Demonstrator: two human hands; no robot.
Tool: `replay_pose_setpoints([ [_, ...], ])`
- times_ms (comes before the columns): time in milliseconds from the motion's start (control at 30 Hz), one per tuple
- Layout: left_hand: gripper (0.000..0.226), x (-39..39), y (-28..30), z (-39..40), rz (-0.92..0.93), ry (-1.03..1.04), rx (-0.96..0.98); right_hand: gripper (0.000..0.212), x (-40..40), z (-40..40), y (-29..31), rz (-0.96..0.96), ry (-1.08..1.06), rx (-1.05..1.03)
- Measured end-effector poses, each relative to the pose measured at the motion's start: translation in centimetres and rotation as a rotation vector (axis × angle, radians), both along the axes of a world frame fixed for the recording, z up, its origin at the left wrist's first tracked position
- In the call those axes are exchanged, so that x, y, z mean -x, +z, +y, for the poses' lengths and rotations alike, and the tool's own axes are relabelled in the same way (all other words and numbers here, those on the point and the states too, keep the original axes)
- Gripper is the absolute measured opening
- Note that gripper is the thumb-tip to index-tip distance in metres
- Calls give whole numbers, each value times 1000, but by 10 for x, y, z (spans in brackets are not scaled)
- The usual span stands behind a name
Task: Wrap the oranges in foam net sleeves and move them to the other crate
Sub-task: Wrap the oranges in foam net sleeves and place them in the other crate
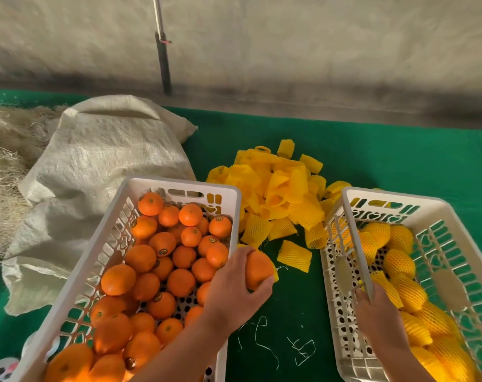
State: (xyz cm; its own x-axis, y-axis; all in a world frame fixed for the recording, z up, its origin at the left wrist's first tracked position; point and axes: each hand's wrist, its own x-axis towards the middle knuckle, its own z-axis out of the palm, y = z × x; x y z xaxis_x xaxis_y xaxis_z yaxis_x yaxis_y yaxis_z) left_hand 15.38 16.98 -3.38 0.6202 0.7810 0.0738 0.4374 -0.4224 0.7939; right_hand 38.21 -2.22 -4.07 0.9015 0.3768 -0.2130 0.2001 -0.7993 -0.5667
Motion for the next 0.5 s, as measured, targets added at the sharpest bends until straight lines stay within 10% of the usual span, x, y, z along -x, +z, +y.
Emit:
replay_pose_setpoints([
  [267, 73, -7, -7, 2, 137, -126, -170, 18, -1, 1, -3, 18, -26, 17],
  [500, 74, -8, -12, 3, 234, -242, -283, 81, 1, 4, -2, -82, -26, 188],
])
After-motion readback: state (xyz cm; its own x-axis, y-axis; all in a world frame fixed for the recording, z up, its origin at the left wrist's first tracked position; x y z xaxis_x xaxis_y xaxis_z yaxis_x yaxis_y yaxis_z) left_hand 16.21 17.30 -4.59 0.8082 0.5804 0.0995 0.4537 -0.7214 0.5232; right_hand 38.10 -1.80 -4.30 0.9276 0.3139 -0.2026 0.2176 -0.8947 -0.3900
